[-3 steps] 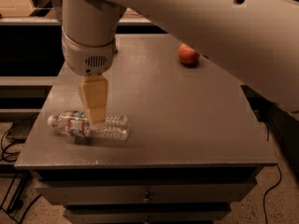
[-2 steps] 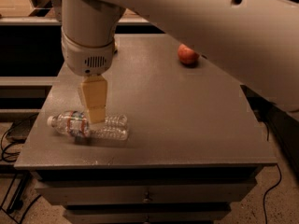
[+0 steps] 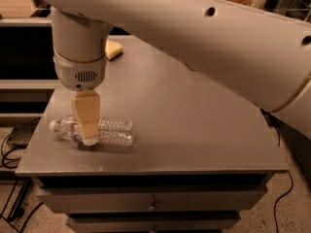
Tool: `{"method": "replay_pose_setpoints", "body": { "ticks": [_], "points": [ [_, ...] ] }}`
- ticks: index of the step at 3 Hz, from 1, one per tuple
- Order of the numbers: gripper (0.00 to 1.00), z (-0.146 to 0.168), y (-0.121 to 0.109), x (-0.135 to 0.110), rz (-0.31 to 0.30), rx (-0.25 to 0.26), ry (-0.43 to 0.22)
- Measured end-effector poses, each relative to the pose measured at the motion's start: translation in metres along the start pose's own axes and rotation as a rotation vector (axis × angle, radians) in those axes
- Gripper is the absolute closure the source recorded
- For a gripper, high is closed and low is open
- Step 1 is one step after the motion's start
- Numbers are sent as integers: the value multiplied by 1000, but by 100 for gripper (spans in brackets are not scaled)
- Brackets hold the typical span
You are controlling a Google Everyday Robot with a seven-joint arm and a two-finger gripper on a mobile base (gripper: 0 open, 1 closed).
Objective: Place water bottle upright
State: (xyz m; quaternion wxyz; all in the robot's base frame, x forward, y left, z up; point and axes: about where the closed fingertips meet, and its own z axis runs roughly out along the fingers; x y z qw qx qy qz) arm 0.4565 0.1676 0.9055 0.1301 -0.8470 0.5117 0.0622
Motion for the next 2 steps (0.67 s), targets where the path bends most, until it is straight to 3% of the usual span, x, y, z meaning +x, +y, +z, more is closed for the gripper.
{"method": "replay_pose_setpoints", "body": {
  "ticks": [2],
  "points": [
    [0,43,12,8,99,-76,77]
  ]
}}
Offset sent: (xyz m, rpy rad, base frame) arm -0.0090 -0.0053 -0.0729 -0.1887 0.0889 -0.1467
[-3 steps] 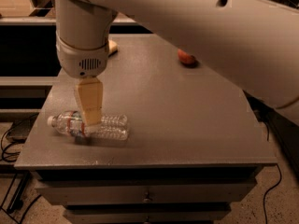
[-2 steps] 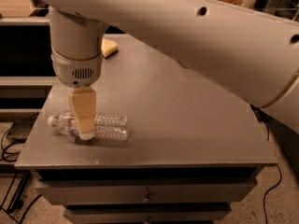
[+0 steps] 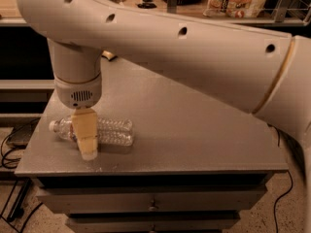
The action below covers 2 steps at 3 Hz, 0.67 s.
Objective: Place water bottle upright
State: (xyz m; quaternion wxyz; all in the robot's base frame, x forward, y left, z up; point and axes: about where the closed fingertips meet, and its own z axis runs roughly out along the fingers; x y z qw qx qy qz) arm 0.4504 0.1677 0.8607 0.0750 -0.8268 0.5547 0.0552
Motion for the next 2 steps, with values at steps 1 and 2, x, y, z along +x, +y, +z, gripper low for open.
{"method": "replay_pose_setpoints", "body": {
  "ticks": [1,2],
  "points": [
    [0,14,4,6,29,-16,73],
    [0,22,5,9,40,-25,137]
  ]
}}
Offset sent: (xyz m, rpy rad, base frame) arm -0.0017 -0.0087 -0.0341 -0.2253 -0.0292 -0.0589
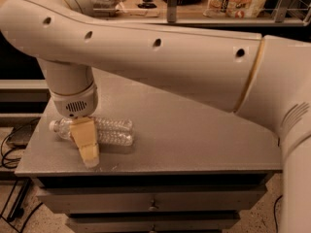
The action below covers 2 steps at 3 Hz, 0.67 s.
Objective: Place water bottle upright
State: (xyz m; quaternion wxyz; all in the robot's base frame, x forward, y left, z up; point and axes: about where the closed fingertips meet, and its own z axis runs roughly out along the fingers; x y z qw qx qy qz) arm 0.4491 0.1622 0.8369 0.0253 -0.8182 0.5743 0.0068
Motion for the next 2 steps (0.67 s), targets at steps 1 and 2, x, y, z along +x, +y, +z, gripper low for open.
{"method": "replay_pose_setpoints", "body": {
  "ticks": [1,2],
  "points": [
    [18,4,0,-1,-2,-9,42],
    [41,4,-2,-6,-5,1,50]
  ]
}}
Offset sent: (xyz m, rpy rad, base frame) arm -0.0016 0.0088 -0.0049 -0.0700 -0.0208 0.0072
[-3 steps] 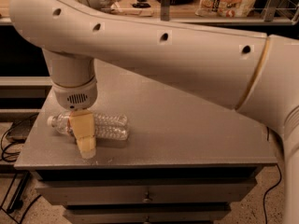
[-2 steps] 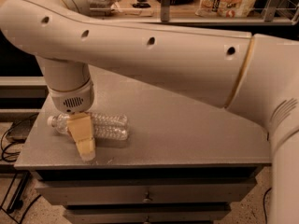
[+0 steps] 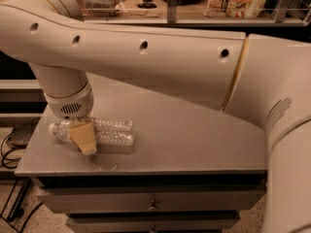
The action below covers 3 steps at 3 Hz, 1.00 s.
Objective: Place water bottle upright
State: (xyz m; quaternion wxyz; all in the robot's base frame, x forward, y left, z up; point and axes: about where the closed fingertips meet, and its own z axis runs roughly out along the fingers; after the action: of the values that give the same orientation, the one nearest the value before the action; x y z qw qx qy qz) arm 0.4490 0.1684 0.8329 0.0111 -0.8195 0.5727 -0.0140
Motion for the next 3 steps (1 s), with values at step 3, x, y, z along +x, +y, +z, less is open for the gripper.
{"method": "replay_pose_setpoints", "body": {
  "ticks": [3],
  "points": [
    [100,-33,4,-6,-43,131,-248]
  ]
}}
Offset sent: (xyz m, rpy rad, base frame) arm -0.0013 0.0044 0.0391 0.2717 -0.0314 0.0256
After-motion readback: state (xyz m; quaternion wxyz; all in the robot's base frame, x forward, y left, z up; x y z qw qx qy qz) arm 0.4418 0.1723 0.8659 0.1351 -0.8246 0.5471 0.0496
